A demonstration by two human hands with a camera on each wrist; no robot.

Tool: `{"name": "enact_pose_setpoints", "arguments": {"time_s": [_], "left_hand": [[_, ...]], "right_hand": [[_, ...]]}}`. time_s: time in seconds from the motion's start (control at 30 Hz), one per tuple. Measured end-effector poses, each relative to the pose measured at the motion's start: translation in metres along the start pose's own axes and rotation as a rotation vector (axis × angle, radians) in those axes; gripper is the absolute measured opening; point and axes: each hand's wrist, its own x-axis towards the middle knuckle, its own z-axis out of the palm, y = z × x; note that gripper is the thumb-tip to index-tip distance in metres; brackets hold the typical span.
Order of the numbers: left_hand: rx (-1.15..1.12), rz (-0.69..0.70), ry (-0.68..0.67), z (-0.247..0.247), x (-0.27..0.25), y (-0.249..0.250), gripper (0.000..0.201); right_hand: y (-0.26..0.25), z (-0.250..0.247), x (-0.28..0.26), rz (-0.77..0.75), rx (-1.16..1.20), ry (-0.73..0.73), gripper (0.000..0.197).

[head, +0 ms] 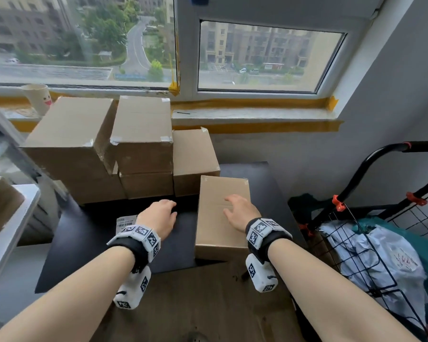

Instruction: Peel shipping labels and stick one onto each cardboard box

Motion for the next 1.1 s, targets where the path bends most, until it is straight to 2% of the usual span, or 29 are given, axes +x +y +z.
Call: {"name": "enact_pose_setpoints", "arguments": {"time_s": [0.2, 0.37, 0.53, 0.73, 0.9, 1.1], "left_hand": [[0.091, -0.058, 0.120, -0.026, -0.027, -0.064, 0.034], [0.114, -0.129, 0.068, -0.027, -0.053, -0.124, 0.033], [0.117, -0.209, -0.050, -0.008, -0.071, -0.172, 0.034], [0.022, -0.199, -0.164, 0.025, -0.077, -0.195, 0.040], [-0.025, -0.147, -0.224, 0.053, -0.070, -0.202, 0.046], [-0.037, -0.139, -0.244, 0.073, -0.059, -0.207, 0.051]], "right_hand": [[-0.074, 0.034, 0.017, -0.133, -0.027, -0.077, 0.044], [-0.134, 0.072, 0.022, -0.212, -0.100, -0.164, 0.045], [-0.174, 0.118, 0.028, -0.263, -0.135, -0.228, 0.038], [-0.185, 0.176, 0.030, -0.252, -0.165, -0.359, 0.044], [-0.180, 0.208, 0.038, -0.307, -0.195, -0.345, 0.048], [-0.169, 0.221, 0.045, -0.343, -0.220, -0.332, 0.054]]}}
